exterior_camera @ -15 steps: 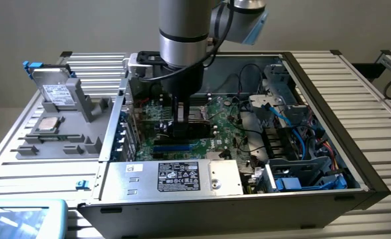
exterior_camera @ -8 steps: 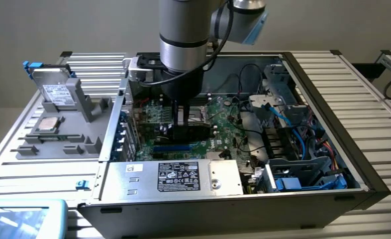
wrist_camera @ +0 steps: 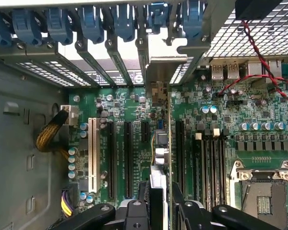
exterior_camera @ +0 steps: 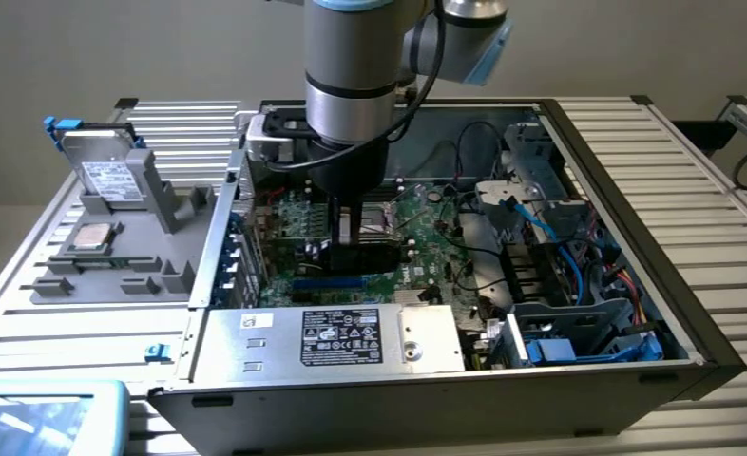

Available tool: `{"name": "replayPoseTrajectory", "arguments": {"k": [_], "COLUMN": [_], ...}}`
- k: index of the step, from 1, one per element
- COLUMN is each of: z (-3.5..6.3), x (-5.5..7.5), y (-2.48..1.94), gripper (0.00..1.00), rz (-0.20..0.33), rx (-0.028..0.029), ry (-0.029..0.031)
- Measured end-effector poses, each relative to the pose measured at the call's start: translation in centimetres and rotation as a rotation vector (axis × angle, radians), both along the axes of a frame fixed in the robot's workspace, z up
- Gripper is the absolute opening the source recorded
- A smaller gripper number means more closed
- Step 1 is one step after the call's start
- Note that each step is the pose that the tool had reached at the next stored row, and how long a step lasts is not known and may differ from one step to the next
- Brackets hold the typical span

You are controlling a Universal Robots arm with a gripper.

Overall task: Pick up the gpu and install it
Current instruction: 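Insert the gpu into the slot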

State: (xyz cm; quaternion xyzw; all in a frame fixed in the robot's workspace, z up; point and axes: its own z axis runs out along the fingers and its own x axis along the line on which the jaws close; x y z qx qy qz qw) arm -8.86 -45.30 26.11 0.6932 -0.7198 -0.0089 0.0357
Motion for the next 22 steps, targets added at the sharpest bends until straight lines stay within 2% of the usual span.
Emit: {"name": "replayPoseTrajectory", "arguments": {"k": [5,22], "z": [-0.32,-0.52], "x": [-0.01,-0.52], "y": [0.0,0.0], "gripper": [0.29,0.29], "rz": [0.0,0.0], "rx": [-0.0001,-0.0001], "ry": [0.0013,0.0009]}}
